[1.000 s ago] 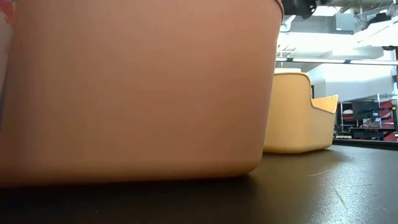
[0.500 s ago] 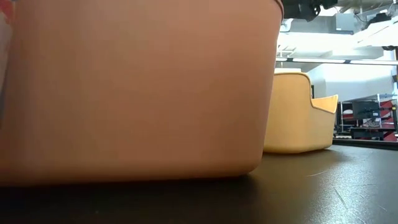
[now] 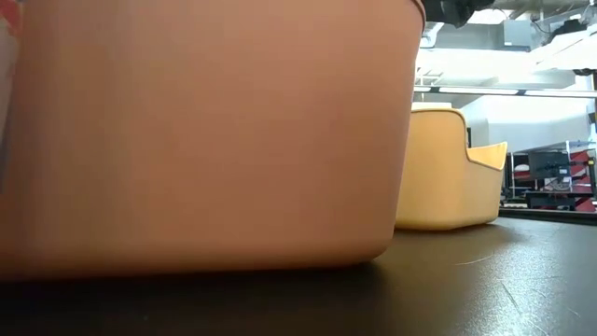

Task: Sort soda cans
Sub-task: Put the pink soda can into the yellow bin

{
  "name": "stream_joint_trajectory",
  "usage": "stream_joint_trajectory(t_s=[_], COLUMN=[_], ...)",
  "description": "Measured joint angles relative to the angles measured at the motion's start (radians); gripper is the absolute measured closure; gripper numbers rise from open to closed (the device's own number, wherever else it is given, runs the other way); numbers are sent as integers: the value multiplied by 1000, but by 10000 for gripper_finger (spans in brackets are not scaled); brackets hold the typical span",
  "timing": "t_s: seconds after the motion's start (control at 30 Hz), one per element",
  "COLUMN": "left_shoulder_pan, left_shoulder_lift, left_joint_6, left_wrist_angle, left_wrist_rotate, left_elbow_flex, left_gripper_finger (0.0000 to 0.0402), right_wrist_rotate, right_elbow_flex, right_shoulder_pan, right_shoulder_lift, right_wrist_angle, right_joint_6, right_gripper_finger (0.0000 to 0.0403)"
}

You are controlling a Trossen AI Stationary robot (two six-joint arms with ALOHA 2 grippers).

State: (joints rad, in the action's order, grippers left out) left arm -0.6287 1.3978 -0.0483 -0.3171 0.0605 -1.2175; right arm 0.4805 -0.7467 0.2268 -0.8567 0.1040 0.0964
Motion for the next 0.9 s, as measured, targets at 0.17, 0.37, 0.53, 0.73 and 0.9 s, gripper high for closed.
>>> stream_joint_trajectory(t_s=[0.17,0.37,0.53,0.73,0.9], left_shoulder_pan=[-60,-112,-121,-120,-120], left_shoulder_lift=[193,410,527,568,567], left_joint_6=[30,75,82,93,126], left_wrist_angle=[-58,-172,-311,-398,-512], left_wrist_rotate=[23,15,20,22,25], left_elbow_flex=[-100,-296,-442,-512,-541], left_gripper_finger=[42,42,42,42,42], right_wrist_rotate=[-2,-4,-5,-4,-4], right_elbow_flex=[-1,-1,-1,-2,-2], right_shoulder_pan=[7,46,69,69,65], right_shoulder_lift=[5,8,8,16,24], right_wrist_angle=[-32,-19,-4,-6,1], right_joint_6=[16,54,93,115,121], right_gripper_finger=[121,121,121,121,121])
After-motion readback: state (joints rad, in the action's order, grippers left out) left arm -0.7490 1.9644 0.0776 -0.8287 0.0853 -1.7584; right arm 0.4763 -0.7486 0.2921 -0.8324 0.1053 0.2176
